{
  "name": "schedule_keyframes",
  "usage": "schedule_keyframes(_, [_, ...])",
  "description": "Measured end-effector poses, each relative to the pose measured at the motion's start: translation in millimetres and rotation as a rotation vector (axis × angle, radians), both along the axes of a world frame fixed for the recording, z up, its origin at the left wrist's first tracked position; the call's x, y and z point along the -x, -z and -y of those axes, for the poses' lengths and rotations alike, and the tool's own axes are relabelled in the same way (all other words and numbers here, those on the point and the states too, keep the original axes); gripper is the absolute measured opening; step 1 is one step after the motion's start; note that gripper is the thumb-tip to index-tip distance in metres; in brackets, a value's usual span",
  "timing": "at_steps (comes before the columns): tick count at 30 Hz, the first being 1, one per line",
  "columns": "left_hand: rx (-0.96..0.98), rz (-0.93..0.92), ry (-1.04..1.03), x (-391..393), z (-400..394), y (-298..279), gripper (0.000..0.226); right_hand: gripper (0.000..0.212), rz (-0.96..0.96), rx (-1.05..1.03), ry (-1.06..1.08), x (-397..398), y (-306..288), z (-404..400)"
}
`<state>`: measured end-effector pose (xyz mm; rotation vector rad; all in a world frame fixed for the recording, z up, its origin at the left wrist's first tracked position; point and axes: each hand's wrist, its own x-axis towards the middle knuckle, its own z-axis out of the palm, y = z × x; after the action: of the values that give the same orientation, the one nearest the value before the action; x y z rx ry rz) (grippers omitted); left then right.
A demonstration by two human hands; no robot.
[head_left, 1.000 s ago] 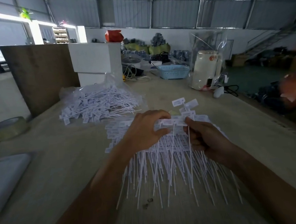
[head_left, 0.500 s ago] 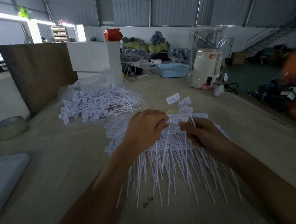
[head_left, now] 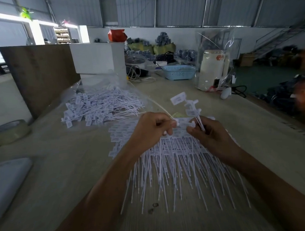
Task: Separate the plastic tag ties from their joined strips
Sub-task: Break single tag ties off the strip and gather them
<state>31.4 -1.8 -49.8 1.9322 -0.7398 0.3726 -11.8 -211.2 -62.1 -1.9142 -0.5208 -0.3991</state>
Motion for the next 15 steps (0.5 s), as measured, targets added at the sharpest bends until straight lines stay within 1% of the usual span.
schedule_keyframes(1, [0.002,0.003,0.009,0.3,-0.6,-0.3,0.019,0.035,-0.003,-0.021,0.004,-0.1,0.9,-0.5])
schedule_keyframes(3, [-0.011,0.046,0.009,1.8,0.3,-2.2,0.009,0.044,-0.076,-0.149,-0.005,0.2,2.3,-1.3])
schedule_keyframes(5, [0.000,0.096,-0.020,3.4,1.6,-4.4,0.009,0.054,-0.176,-0.237,-0.015,-0.7,3.5,-1.6])
schedule_keyframes(6, [0.017,0.107,-0.034,3.9,1.7,-5.0,0.010,0.054,-0.222,-0.256,-0.024,-1.4,4.2,-1.4])
schedule_keyframes(8, [0.036,0.127,-0.050,4.4,1.2,-4.8,0.010,0.044,-0.308,-0.306,-0.062,-2.1,4.7,-1.0])
schedule_keyframes(10, [0.013,0.150,-0.053,4.0,0.0,-3.5,0.010,0.039,-0.380,-0.375,-0.093,-1.8,3.3,-1.2])
schedule_keyframes(13, [-0.097,0.172,-0.034,2.7,0.0,-1.8,0.016,0.041,-0.436,-0.424,-0.083,-1.1,0.1,-1.0])
schedule_keyframes(15, [-0.166,0.153,-0.008,1.7,2.0,-0.5,0.020,0.039,-0.446,-0.425,-0.082,-0.2,-1.3,-0.5])
